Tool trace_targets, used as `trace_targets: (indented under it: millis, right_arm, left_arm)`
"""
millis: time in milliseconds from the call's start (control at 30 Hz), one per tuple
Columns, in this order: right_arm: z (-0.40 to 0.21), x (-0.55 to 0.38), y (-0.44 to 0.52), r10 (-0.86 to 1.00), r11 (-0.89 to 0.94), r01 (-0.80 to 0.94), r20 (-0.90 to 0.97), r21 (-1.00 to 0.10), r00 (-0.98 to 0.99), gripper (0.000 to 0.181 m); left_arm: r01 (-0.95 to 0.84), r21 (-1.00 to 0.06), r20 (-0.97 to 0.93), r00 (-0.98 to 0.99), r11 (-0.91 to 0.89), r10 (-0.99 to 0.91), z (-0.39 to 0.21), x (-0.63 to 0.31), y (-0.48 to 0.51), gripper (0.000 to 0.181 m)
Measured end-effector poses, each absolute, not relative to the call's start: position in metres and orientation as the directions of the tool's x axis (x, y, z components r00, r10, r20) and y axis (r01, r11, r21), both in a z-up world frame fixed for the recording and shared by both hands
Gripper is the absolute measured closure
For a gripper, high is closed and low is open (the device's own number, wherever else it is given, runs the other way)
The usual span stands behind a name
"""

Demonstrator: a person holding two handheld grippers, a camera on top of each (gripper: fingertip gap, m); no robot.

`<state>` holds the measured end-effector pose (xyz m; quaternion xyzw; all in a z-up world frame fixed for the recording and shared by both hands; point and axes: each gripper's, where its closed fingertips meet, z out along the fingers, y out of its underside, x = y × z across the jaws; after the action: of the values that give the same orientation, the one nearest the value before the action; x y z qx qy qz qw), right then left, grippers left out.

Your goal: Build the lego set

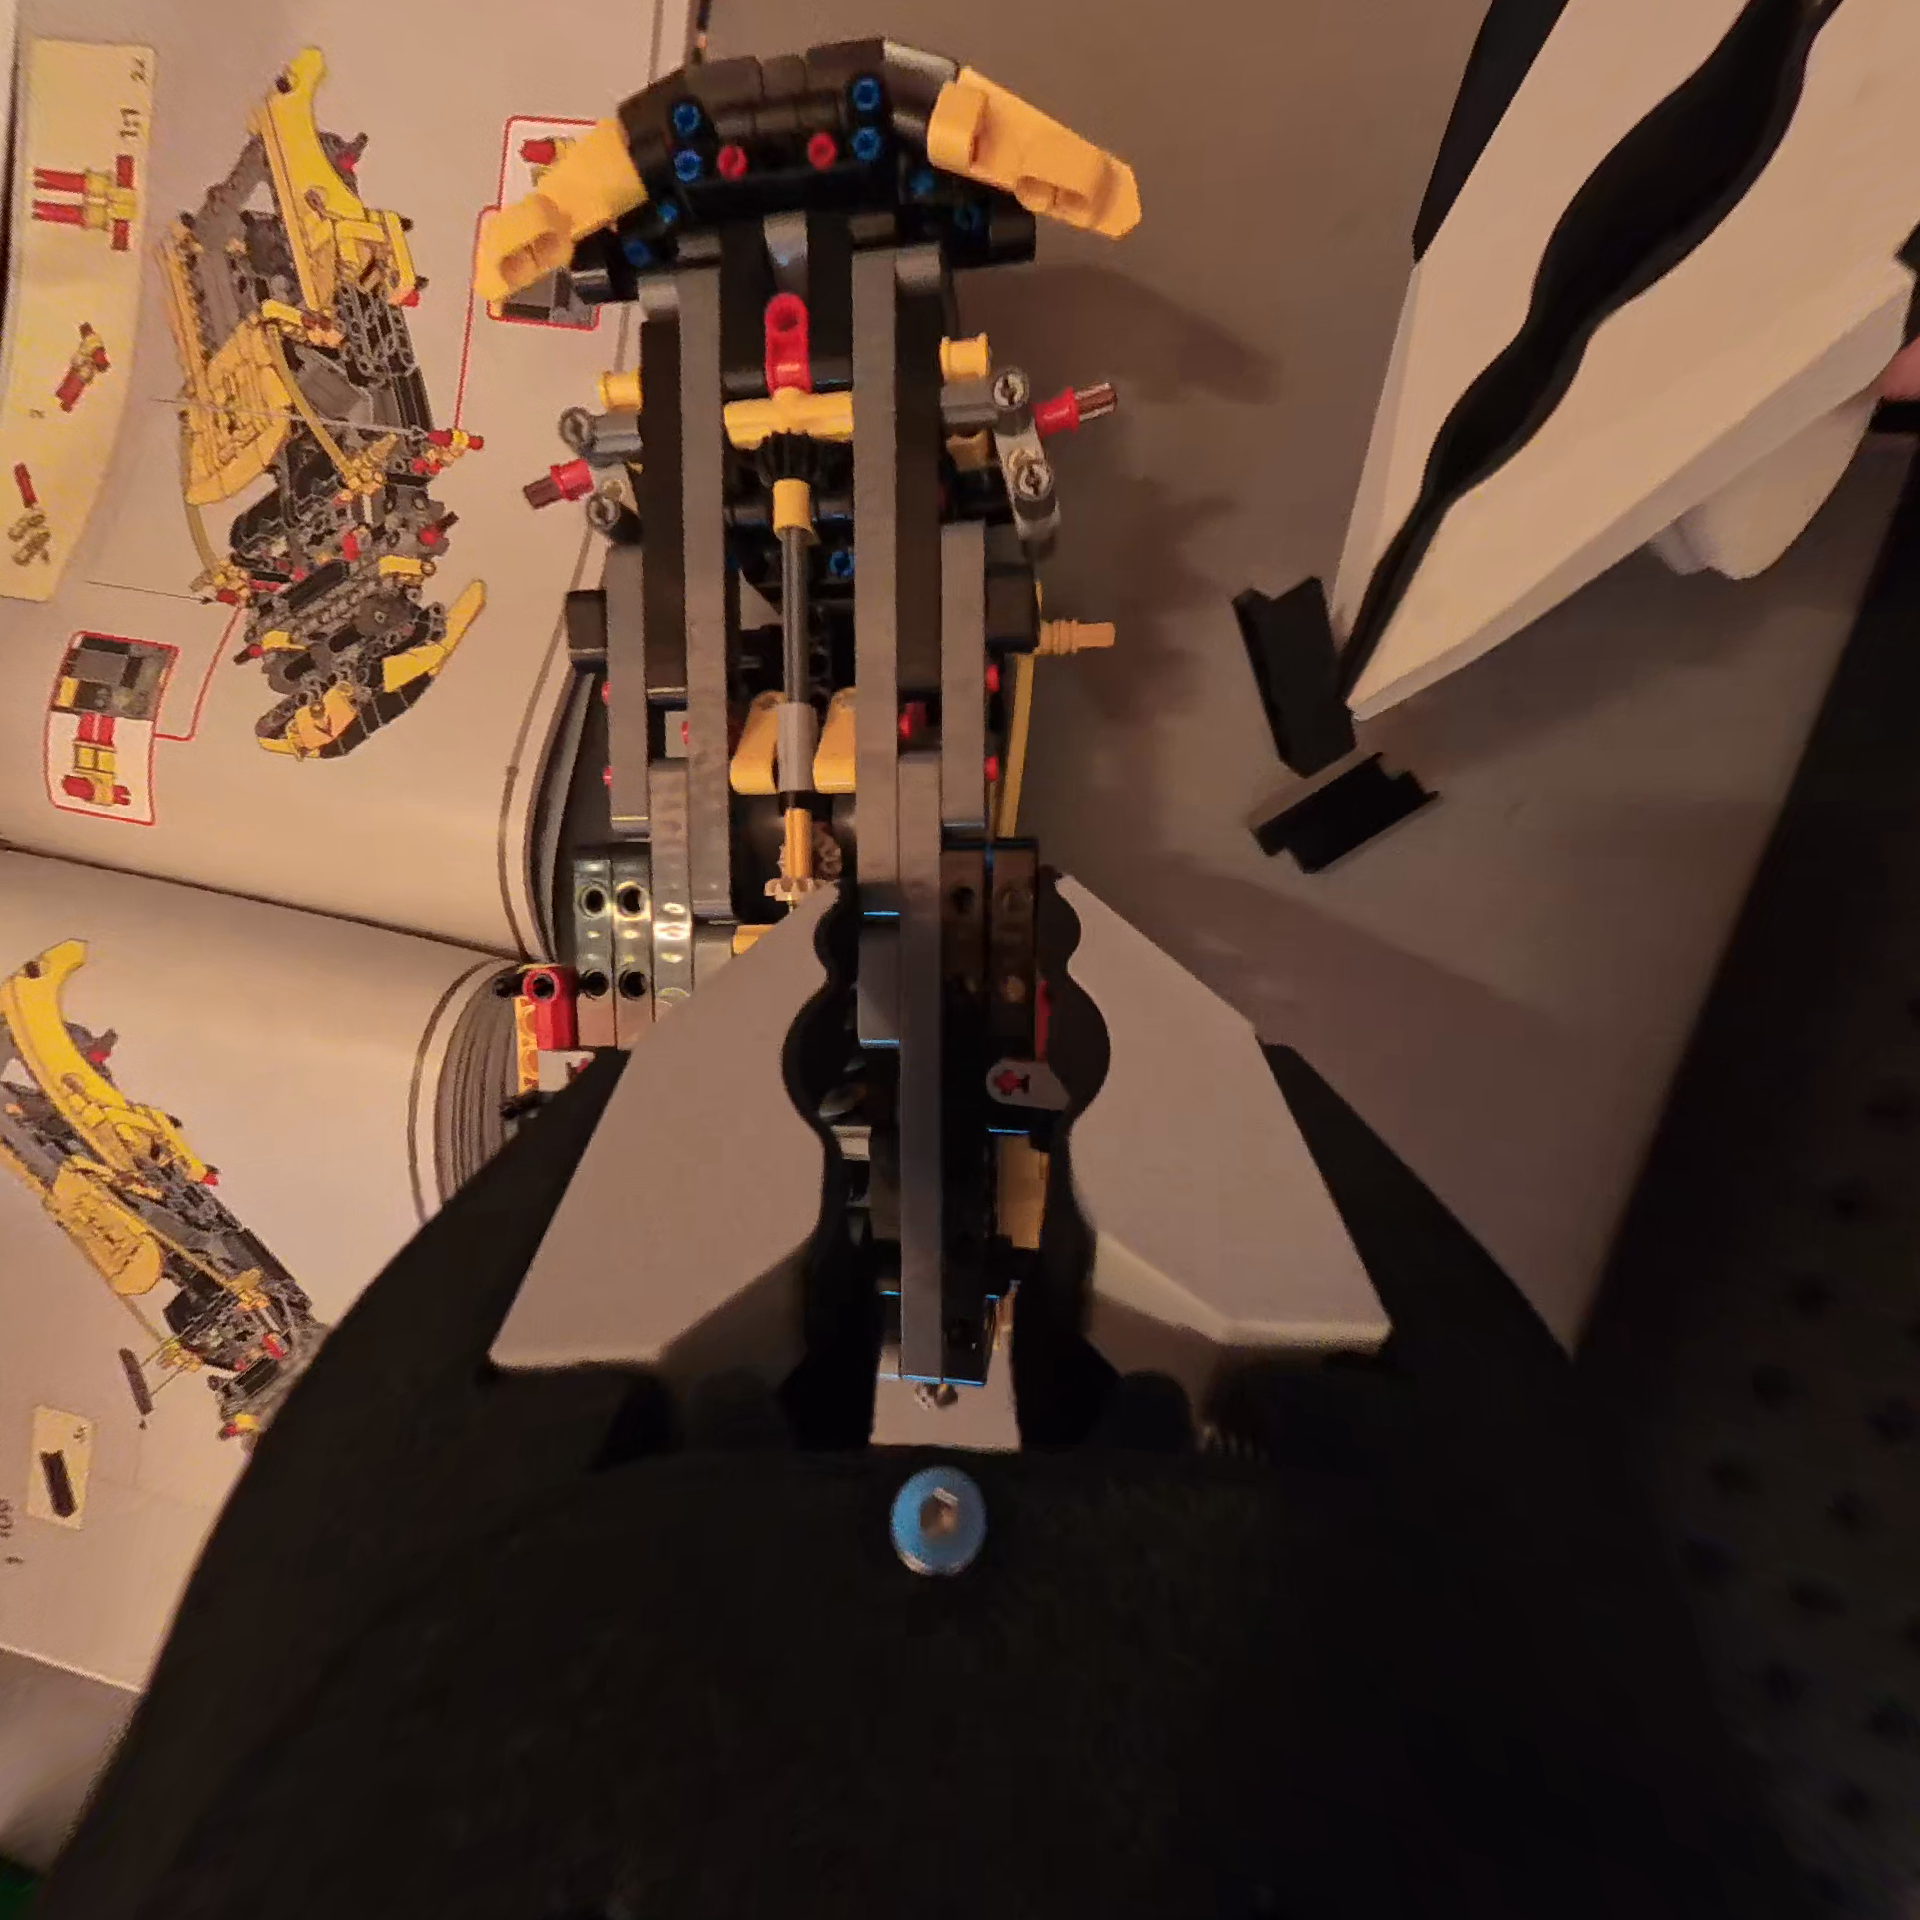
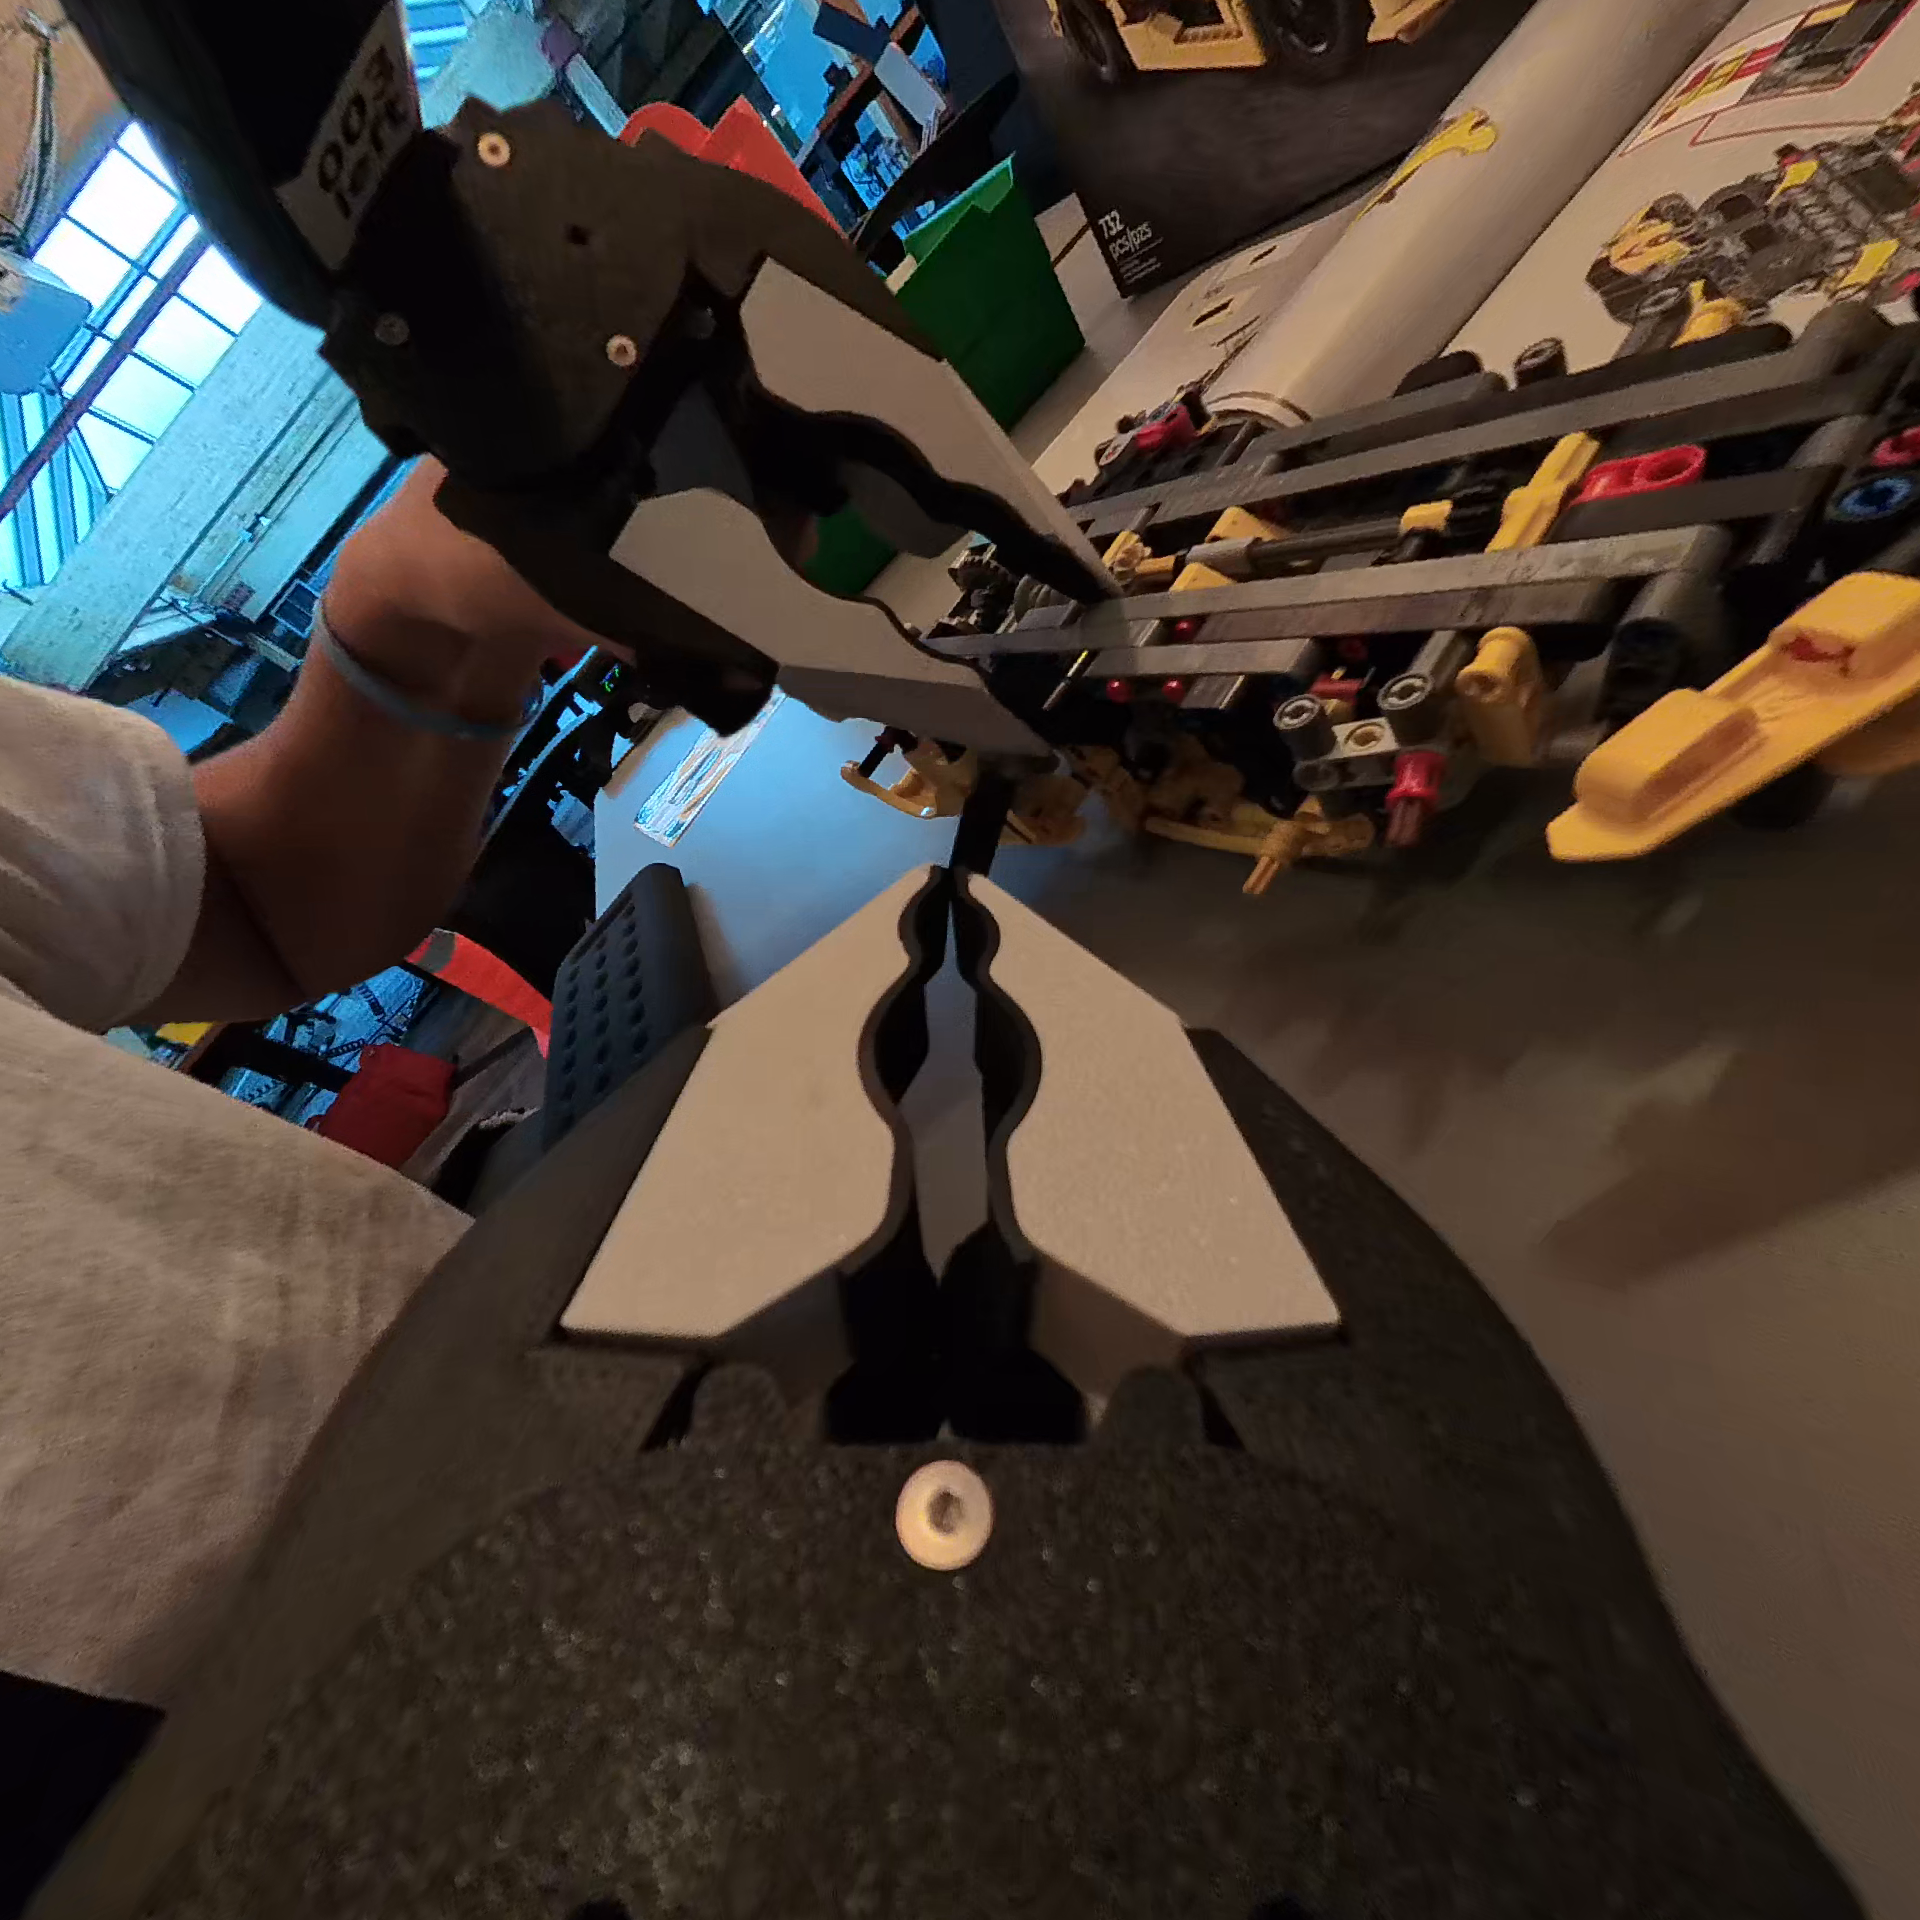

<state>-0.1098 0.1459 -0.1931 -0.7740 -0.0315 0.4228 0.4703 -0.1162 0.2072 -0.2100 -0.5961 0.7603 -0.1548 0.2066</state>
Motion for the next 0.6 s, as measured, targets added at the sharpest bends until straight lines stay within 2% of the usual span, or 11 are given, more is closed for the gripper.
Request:
trace_targets:
  millis: [467, 600]
  right_arm:
    - [-0.1981, -0.1122, 0.1469, 0.440, -0.581, -0.343, -0.639, -0.738, 0.631, 0.181]
    - [-0.1972, -0.1089, 0.1488, 0.422, -0.591, -0.392, -0.685, -0.705, 0.594, 0.181]
  left_arm:
    - [-0.816, -0.542, -0.111, -0.168, 0.202, -0.979, -0.2100, -0.1129, 0.2062, 0.149]
    - [-0.801, -0.564, -0.130, -0.151, 0.198, -0.980, -0.2096, -0.1124, 0.2053, 0.147]
